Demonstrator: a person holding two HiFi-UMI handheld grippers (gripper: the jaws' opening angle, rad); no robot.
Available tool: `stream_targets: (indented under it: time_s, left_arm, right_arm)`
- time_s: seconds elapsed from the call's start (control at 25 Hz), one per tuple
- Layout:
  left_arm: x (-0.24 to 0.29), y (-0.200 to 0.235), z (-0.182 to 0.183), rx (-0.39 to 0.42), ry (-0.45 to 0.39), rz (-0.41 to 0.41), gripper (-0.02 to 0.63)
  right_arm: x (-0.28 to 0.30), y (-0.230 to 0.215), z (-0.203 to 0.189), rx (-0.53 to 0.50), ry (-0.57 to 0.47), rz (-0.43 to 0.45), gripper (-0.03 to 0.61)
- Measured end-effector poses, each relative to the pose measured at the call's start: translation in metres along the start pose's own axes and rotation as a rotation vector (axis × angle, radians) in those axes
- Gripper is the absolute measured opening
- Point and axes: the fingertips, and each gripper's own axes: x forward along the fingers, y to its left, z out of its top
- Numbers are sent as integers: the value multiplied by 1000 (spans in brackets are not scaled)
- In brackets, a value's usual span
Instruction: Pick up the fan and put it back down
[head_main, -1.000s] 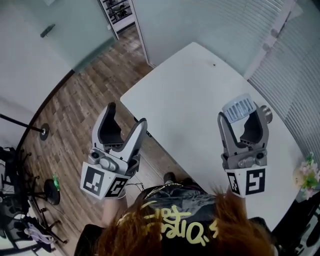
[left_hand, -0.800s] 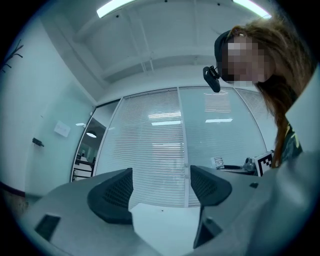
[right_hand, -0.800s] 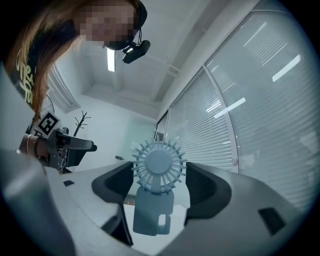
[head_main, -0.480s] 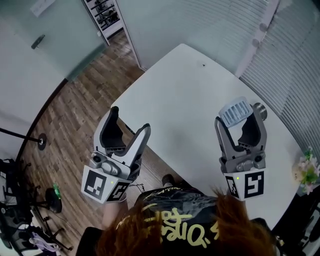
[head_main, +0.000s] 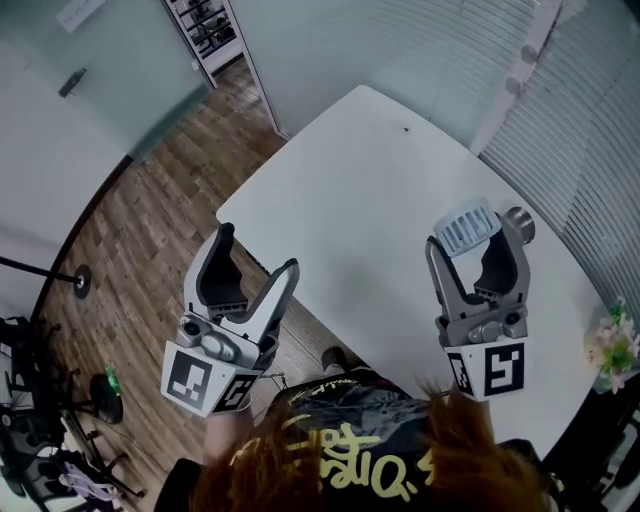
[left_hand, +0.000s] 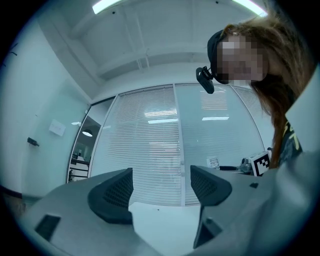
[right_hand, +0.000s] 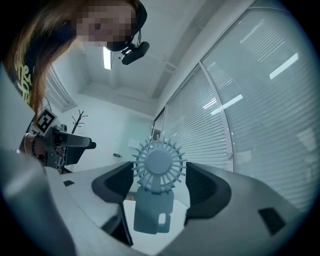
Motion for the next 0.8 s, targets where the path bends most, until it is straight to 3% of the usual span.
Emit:
stream_targets:
  time_s: [0.32,0.6,0.8]
  left_arm:
    - [-2,-4,-4,-39,11,-10,354]
    - [3,3,-17,-50,56,11,354]
    - [10,-6,-24,-25,76,6,354]
  right_arm:
    - [0,-20,-33,-55,116,-54,331]
    - [-9,-58,-115,-104,349,-167,331]
    - [-23,-82,-152,-112,446,-212,331]
